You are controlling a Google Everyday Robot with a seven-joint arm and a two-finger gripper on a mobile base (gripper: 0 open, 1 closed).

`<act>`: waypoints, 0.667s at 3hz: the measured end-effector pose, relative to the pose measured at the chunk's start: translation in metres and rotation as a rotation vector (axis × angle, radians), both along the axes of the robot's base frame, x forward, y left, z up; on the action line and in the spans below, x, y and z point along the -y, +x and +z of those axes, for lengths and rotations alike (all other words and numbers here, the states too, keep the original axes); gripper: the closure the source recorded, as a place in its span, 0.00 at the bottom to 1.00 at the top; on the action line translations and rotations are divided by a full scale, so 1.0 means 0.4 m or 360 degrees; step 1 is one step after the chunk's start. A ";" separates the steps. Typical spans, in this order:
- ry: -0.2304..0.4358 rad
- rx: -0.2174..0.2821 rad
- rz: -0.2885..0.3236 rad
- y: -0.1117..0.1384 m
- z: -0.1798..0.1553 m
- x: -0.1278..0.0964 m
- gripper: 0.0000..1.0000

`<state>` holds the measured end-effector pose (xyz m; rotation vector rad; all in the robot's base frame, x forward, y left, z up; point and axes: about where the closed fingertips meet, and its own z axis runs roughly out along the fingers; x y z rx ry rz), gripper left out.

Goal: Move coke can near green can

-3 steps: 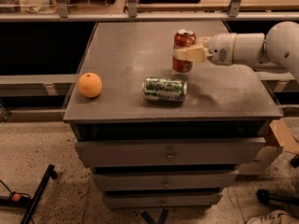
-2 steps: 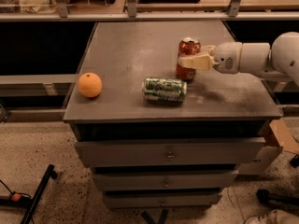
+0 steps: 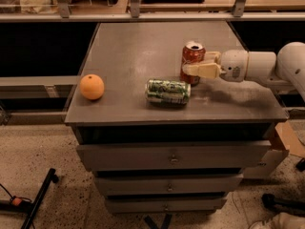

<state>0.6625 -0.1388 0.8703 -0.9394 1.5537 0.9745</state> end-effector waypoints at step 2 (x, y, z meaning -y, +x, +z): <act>-0.0001 -0.0001 0.0008 0.000 -0.001 -0.008 0.00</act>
Offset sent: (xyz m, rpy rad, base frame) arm 0.0000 0.0029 -0.0002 -0.0008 0.0003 0.0048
